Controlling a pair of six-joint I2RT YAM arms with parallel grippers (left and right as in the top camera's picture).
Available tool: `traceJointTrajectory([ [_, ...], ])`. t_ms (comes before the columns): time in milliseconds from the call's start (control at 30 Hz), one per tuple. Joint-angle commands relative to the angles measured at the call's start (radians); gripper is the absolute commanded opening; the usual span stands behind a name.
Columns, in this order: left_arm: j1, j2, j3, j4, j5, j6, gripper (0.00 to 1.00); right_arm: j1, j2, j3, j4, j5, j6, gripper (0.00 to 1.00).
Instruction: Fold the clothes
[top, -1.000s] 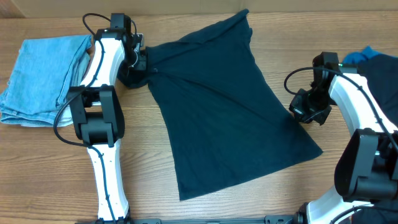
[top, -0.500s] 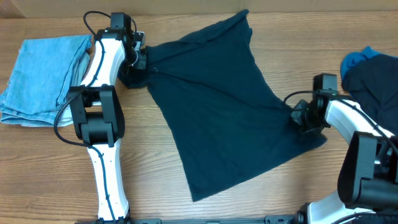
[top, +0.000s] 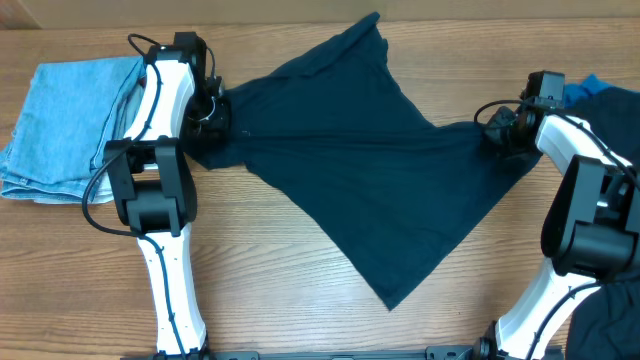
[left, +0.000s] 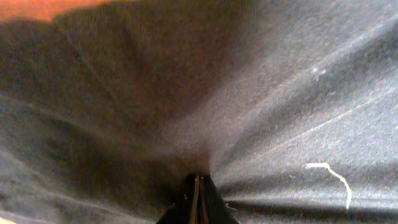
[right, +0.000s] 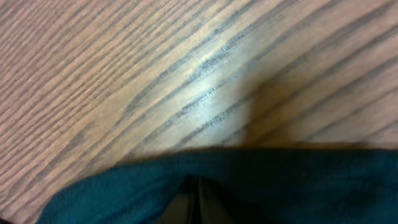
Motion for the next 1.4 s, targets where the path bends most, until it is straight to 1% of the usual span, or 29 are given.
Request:
traceJointTrajectory([
  [0,0.008,0.091,-0.064,-0.07,0.09,-0.058,0.04,-0.005,0.066,0.084,-0.008,0.008,-0.041,0.04],
  [100,-0.002,0.091,-0.064,-0.099,0.097,-0.103,0.04,-0.005,0.066,0.164,0.003,-0.009,-0.076,0.04],
  [233,-0.015,0.09,-0.064,-0.109,0.093,-0.106,0.04,-0.005,0.066,0.324,-0.018,-0.055,-0.148,0.04],
  [267,-0.021,0.088,-0.064,-0.105,0.09,-0.105,0.04,-0.005,0.066,0.378,-0.072,-0.089,-0.161,0.04],
  [300,-0.029,0.078,-0.064,-0.082,0.078,-0.098,0.04,0.0,0.066,0.45,-0.169,-0.123,-0.165,0.04],
  [367,-0.045,0.018,-0.064,-0.011,0.003,-0.098,0.04,0.032,0.064,0.625,-0.472,-0.148,-0.176,0.04],
  [400,-0.053,-0.031,-0.064,0.048,-0.055,-0.097,0.04,0.064,0.064,0.698,-0.674,-0.174,-0.175,0.04],
  [433,-0.056,-0.051,-0.064,0.079,-0.069,-0.09,0.04,0.086,0.063,0.705,-0.755,-0.205,-0.175,0.04],
  [533,-0.056,-0.055,-0.065,0.139,-0.066,-0.078,0.04,0.182,0.063,0.681,-0.947,-0.237,-0.166,0.04],
  [633,-0.056,-0.055,-0.065,0.164,-0.064,-0.047,0.04,0.258,0.063,0.644,-1.032,-0.178,-0.087,0.04],
  [733,-0.056,-0.055,-0.065,0.165,-0.065,-0.037,0.04,0.303,0.063,0.597,-1.115,-0.173,-0.062,0.04],
  [767,-0.056,-0.055,-0.065,0.166,-0.067,-0.024,0.04,0.311,0.063,0.564,-1.112,-0.173,-0.06,0.04],
  [833,-0.056,-0.055,-0.065,0.164,-0.068,-0.019,0.04,0.312,0.063,0.465,-1.061,-0.111,0.016,0.04],
  [933,-0.056,-0.055,-0.065,0.157,-0.068,-0.018,0.04,0.279,0.063,0.304,-0.924,-0.109,0.018,0.04],
  [967,-0.056,-0.055,-0.065,0.153,-0.068,-0.014,0.04,0.252,0.063,0.225,-0.838,-0.11,0.026,0.04],
  [1000,-0.056,-0.055,-0.065,0.15,-0.068,-0.009,0.04,0.233,0.063,0.187,-0.786,-0.109,0.025,0.04],
  [1033,-0.056,-0.055,-0.065,0.145,-0.068,0.0,0.04,0.209,0.063,0.158,-0.732,-0.109,0.024,0.04],
  [1100,-0.056,-0.055,-0.065,0.129,-0.068,0.0,0.04,0.182,0.063,0.146,-0.678,-0.089,0.002,0.04],
  [1133,-0.056,-0.055,-0.065,0.122,-0.068,0.0,0.04,0.177,0.063,0.143,-0.65,-0.083,-0.041,0.04],
  [1167,-0.056,-0.055,-0.065,0.116,-0.068,0.0,0.04,0.175,0.064,0.139,-0.615,-0.085,-0.047,0.04],
  [1267,-0.056,-0.055,-0.065,0.103,-0.068,0.0,0.04,0.175,0.066,0.095,-0.548,-0.081,-0.035,0.04],
  [1333,-0.056,-0.055,-0.065,0.088,-0.068,0.001,0.04,0.169,0.066,0.046,-0.463,0.004,-0.013,0.04],
  [1367,-0.056,-0.055,-0.065,0.076,-0.068,0.001,0.04,0.162,0.067,0.04,-0.436,0.011,-0.015,0.04],
])
